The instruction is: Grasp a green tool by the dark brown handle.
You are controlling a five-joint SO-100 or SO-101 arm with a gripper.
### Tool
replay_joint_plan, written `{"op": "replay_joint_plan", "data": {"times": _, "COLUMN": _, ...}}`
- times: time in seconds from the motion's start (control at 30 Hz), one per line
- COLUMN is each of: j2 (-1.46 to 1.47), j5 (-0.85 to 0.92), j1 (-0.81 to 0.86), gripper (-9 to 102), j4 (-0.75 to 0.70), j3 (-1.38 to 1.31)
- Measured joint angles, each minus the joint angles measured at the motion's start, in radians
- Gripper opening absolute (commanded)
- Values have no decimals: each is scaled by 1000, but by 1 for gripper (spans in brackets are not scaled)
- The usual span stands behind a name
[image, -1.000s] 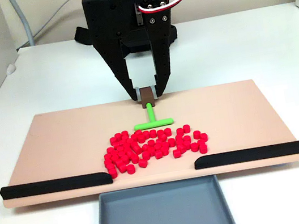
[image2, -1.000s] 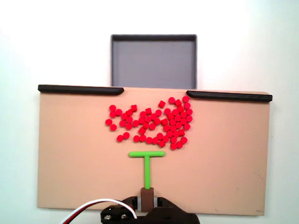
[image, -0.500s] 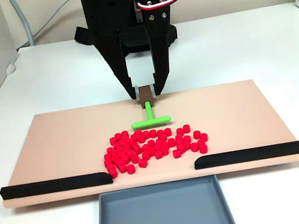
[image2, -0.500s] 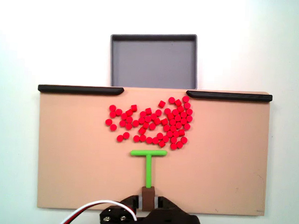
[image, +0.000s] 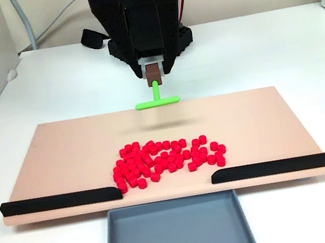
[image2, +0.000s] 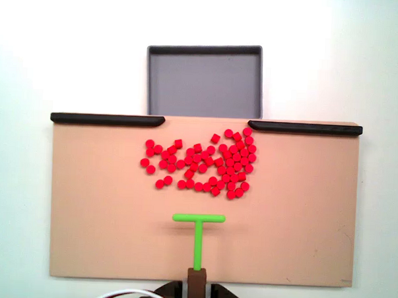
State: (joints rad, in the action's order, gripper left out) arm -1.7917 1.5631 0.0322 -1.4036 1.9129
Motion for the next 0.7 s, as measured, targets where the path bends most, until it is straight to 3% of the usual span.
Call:
{"op": "replay_joint_plan", "data": {"times": 0.23, "j2": 52, "j5": -9, "j1": 0, "gripper": 0, "j4": -67, "j3": -106}}
{"op": "replay_joint_plan", "data": {"times": 0.7, "j2": 67, "j5": -51, "j1": -12, "gripper": 0, "j4": -64, "j3": -126}}
